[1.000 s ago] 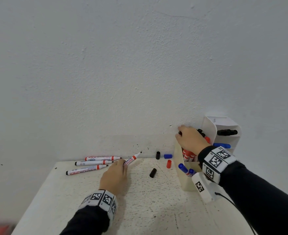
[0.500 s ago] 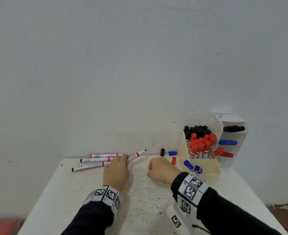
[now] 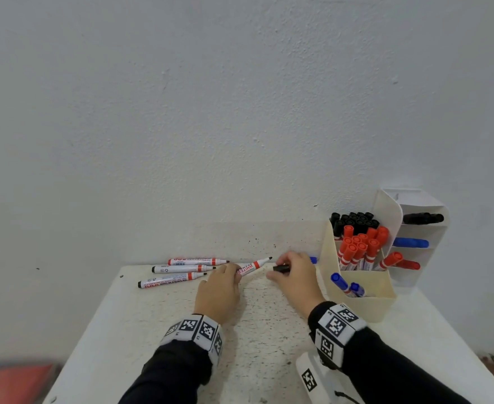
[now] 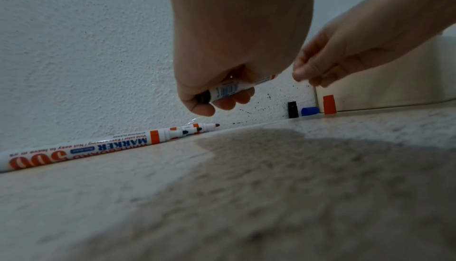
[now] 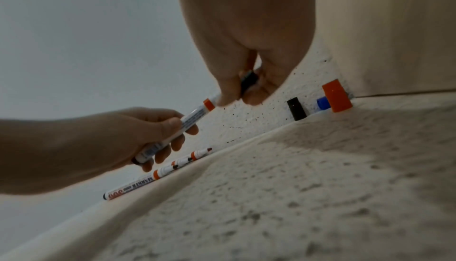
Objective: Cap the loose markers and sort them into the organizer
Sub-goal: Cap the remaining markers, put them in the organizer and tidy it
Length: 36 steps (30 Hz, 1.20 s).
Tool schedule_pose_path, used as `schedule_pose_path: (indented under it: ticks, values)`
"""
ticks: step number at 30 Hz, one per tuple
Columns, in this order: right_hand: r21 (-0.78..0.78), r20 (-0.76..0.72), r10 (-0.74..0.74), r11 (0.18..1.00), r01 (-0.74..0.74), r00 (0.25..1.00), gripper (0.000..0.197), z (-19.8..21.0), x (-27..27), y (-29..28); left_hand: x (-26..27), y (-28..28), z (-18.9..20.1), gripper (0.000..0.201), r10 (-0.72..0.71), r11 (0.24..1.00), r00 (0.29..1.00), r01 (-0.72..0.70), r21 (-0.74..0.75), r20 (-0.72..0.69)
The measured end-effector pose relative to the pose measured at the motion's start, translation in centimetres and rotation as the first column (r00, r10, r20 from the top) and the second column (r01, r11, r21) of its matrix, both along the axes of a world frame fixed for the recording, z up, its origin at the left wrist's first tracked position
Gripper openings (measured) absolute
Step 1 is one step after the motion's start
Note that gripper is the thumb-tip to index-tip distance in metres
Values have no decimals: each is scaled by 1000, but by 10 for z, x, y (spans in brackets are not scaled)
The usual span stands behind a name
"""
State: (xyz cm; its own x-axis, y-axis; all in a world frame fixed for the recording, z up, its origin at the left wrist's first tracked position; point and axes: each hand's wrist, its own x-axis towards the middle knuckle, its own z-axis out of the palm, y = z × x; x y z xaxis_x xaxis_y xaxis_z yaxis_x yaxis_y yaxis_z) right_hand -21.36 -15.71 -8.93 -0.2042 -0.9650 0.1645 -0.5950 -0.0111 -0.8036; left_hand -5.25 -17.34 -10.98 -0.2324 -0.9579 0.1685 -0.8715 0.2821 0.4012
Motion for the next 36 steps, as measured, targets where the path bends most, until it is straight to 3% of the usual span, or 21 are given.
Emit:
schedule_pose_path:
  ticks: [2, 6, 8, 10, 13, 22, 24, 30, 36]
  values:
    - [-131, 87, -8, 991, 19, 996, 17, 4, 0, -2, 1, 0, 0, 33, -11, 1000, 1000, 11, -5, -9]
    - [-216, 39, 9, 976, 0, 999, 17, 1, -2, -6, 4, -1, 0, 33, -17, 1000, 1000, 17, -6, -17]
    - [-249, 164, -26, 966, 67, 986, 9, -2, -3, -8, 4, -1, 0, 33, -28, 1000, 999, 28, -7, -17]
    - [-218, 294, -29, 971, 96, 955, 8, -4, -1, -9, 3, -2, 0, 32, -45, 999, 999, 45, -6, -19]
    - [-170, 358, 8, 984, 57, 934, 11, -7, 3, -9, 2, -1, -1, 33, -95, 995, 995, 95, -16, -12]
    - [-2, 372, -24, 1000, 27, 928, 15, -9, 1, -2, 1, 2, 3, 32, -83, 997, 996, 83, -1, -29]
    - [4, 385, -34, 999, 35, 922, 17, -6, 3, 1, 1, 7, 9, 32, -74, 997, 990, 76, 13, -117]
    - [-58, 390, 20, 998, 3, 921, 18, 4, 16, 15, 0, 28, 27, 28, -62, 997, 987, 69, 45, -146]
    - [2, 359, -20, 1000, 20, 933, 40, 19, 16, 43, -1, 67, 44, 32, -43, 999, 999, 42, 27, 11]
